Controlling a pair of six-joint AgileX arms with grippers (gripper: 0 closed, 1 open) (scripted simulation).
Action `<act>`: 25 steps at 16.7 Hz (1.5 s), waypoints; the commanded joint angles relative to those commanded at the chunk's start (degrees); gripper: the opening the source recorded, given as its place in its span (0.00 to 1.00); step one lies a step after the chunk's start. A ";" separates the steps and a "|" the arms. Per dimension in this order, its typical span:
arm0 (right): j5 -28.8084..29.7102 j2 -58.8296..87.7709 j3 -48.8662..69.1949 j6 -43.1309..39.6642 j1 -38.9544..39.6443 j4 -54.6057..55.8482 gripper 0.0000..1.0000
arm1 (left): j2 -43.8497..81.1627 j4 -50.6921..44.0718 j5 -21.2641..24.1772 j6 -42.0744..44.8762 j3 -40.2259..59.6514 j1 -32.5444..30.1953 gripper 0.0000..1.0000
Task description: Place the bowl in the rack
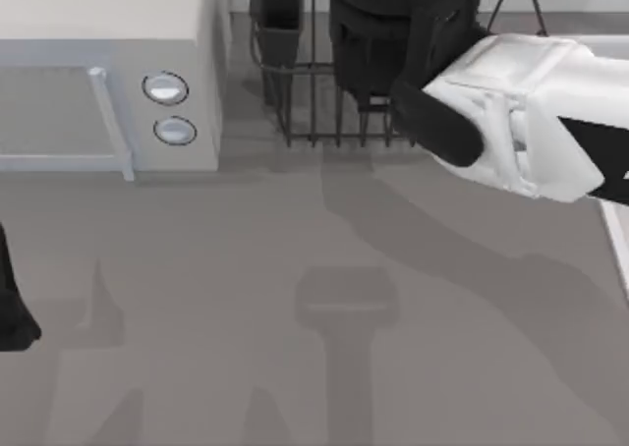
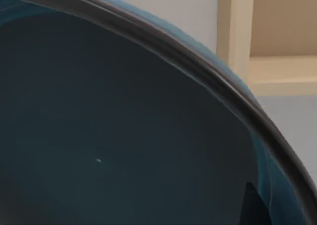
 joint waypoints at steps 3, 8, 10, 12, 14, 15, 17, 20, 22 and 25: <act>-5.68 8.11 -2.01 -0.30 -5.90 10.40 0.00 | 0.00 0.00 0.00 0.00 0.00 0.00 1.00; -9.76 13.19 -3.62 -0.69 -10.14 16.02 0.00 | 0.00 0.00 0.00 0.00 0.00 0.00 1.00; -9.76 13.19 -3.62 -0.69 -10.14 16.02 0.00 | 0.00 0.00 0.00 0.00 0.00 0.00 1.00; -9.76 13.19 -3.62 -0.69 -10.14 16.02 0.08 | 0.00 0.00 0.00 0.00 0.00 0.00 1.00; -9.76 13.19 -3.62 -0.69 -10.14 16.02 0.23 | 0.00 0.00 0.00 0.00 0.00 0.00 1.00; -9.76 13.19 -3.62 -0.69 -10.14 16.02 0.30 | 0.00 0.00 0.00 0.00 0.00 0.00 1.00; -9.76 13.19 -3.62 -0.69 -10.14 16.02 0.45 | 0.00 0.00 0.00 0.00 0.00 0.00 1.00; -9.76 13.19 -3.62 -0.69 -10.14 16.02 0.68 | 0.00 0.00 0.00 0.00 0.00 0.00 1.00; -9.76 13.19 -3.62 -0.69 -10.14 16.02 0.83 | 0.00 0.00 0.00 0.00 0.00 0.00 1.00; -9.76 13.19 -3.62 -0.69 -10.14 16.02 1.00 | 0.00 0.00 0.00 0.00 0.00 0.00 1.00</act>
